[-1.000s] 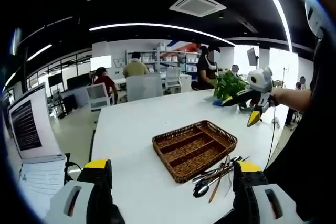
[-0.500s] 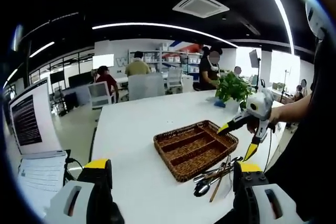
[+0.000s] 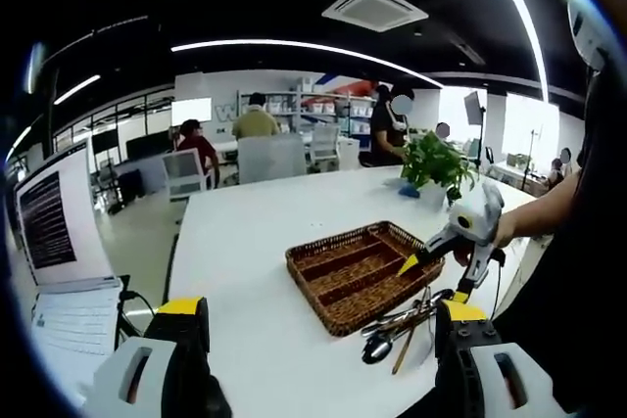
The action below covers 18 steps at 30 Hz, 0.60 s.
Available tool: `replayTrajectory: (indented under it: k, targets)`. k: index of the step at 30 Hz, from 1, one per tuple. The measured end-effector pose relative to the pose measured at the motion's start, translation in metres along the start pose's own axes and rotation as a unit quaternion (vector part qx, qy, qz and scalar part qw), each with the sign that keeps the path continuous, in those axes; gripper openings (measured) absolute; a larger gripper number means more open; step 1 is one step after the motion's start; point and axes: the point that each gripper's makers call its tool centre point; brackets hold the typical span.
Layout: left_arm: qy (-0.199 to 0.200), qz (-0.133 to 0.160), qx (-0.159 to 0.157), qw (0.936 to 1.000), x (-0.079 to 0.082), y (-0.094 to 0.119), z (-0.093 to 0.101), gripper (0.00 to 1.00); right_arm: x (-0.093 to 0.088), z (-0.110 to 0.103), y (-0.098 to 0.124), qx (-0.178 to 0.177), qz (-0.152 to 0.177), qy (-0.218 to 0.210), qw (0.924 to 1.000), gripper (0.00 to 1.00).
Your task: Arrange the knives, forks, and spoons in their matching storage slots by inserting each utensil handle-first until every utensil is classified and aligned in the correct compartment
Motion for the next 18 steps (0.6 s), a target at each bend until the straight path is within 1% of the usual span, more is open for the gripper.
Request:
replayTrajectory:
  k: [2, 4, 6, 7, 9, 11, 12, 14, 16, 18]
  targets:
    - [0.0, -0.002, 0.002, 1.0, -0.002, 0.002, -0.001, 1.0, -0.008, -0.003, -0.007, 0.005, -0.005, 0.004, 1.0, 0.64]
    - [-0.003, -0.007, 0.005, 1.0, -0.004, 0.004, -0.003, 1.0, -0.015, -0.006, -0.012, 0.012, -0.015, 0.001, 0.9998, 0.64]
    - [-0.013, -0.025, 0.007, 0.9996, -0.011, 0.006, -0.005, 1.0, -0.018, -0.009, -0.02, 0.021, -0.02, -0.002, 0.9996, 0.64]
    - [-0.016, -0.031, 0.006, 0.9994, -0.014, 0.006, -0.005, 1.0, -0.021, -0.01, -0.022, 0.024, -0.024, 0.007, 0.9994, 0.62]
    - [-0.014, -0.033, 0.005, 0.9993, -0.016, 0.008, -0.005, 1.0, -0.023, -0.013, -0.027, 0.029, -0.027, 0.018, 0.9991, 0.56]
    - [-0.013, -0.035, 0.004, 0.9993, -0.017, 0.009, -0.006, 1.0, -0.029, -0.017, -0.033, 0.04, -0.041, 0.027, 0.998, 0.52]
    - [-0.013, -0.036, 0.005, 0.9993, -0.018, 0.01, -0.008, 1.0, -0.032, -0.021, -0.036, 0.047, -0.046, 0.038, 0.9971, 0.5]
    - [-0.012, -0.036, 0.005, 0.9993, -0.017, 0.011, -0.011, 1.0, -0.039, -0.032, -0.039, 0.076, -0.065, 0.058, 0.9933, 0.44]
    - [-0.013, -0.036, 0.006, 0.9992, -0.016, 0.011, -0.013, 1.0, -0.041, -0.036, -0.044, 0.077, -0.067, 0.081, 0.9915, 0.43]
    - [-0.014, -0.037, 0.006, 0.9992, -0.016, 0.011, -0.014, 1.0, -0.046, -0.039, -0.047, 0.086, -0.074, 0.086, 0.9899, 0.4]
Point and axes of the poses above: the point that each gripper's makers call its tool centre point, and the gripper's own axes: y roughly backward along the fingers, z roughly to its right, x roughly out of its top, and after that the axes turned 9 degrees about -x, right-handed
